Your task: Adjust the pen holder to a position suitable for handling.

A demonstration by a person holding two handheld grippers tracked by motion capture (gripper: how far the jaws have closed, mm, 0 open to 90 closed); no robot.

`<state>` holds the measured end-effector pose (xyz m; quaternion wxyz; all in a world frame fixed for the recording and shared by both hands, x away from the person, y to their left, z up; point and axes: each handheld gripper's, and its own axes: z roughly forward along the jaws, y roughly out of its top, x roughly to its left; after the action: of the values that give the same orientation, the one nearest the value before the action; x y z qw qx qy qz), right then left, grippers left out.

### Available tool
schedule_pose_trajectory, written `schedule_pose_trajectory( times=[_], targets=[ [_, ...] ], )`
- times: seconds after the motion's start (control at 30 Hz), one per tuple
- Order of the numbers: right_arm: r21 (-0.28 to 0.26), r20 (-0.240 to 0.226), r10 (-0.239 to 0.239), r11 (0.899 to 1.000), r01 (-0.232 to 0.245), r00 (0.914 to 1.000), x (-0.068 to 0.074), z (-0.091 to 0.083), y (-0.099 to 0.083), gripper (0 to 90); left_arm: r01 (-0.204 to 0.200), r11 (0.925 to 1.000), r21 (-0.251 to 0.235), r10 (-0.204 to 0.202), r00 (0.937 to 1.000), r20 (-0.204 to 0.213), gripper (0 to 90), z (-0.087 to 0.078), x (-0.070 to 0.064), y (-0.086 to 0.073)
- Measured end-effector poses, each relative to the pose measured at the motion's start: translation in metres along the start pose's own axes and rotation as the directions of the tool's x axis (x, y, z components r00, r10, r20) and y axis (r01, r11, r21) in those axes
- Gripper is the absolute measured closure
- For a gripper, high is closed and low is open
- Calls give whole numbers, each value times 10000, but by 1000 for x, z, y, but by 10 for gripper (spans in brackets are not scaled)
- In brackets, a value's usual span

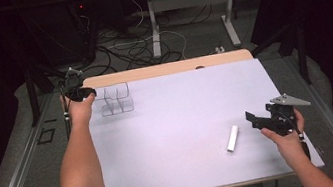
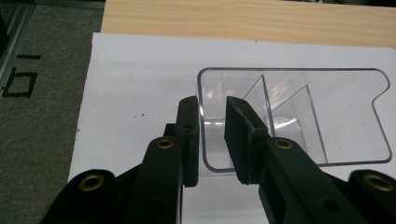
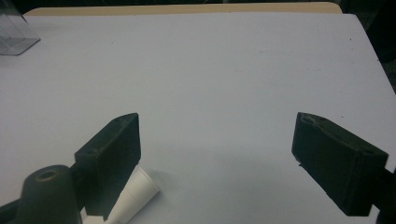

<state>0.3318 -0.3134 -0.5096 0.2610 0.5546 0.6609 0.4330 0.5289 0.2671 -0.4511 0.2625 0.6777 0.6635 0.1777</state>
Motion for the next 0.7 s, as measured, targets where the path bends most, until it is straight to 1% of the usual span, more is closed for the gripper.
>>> schedule_pose_trajectory(
  times=[0.03,0.1,0.23,0.37,0.4,0.43,0.47,0.53,0.6,0.7],
  targets=[
    [5,-14,-7,10000,7,10000,0,0,0,150,-66,9999,92,66,10000,-20,770,0,1,0],
    [11,-20,-4,10000,4,10000,0,0,0,150,-41,9998,202,42,9999,-94,774,1,0,0],
    [20,-49,18,10000,-18,10000,1,0,0,151,-60,9999,144,61,10000,-69,790,2,0,0],
    [26,-74,10,10000,-9,10000,1,0,0,150,-60,9995,323,63,10000,-76,816,3,0,-1],
    [19,-65,-57,10000,57,10000,0,1,0,150,-27,9994,340,30,10000,-83,821,4,0,-1],
    [55,-66,-26,10000,26,10000,0,1,0,150,75,9996,284,-72,9999,-80,825,5,0,-1],
    [56,-71,-26,10000,26,10000,0,1,0,151,75,9995,312,-73,9999,-82,837,5,0,-2],
    [52,-87,-30,10000,31,10000,0,1,0,151,59,9992,400,-54,9999,-127,868,5,-1,-2],
    [56,-96,-29,10000,29,9999,0,1,0,151,43,9991,412,-34,9998,-215,882,5,-1,-2],
    [45,-93,-73,10000,74,9999,0,1,-1,151,76,9991,419,-66,9997,-239,886,5,-1,-2]
  ],
)
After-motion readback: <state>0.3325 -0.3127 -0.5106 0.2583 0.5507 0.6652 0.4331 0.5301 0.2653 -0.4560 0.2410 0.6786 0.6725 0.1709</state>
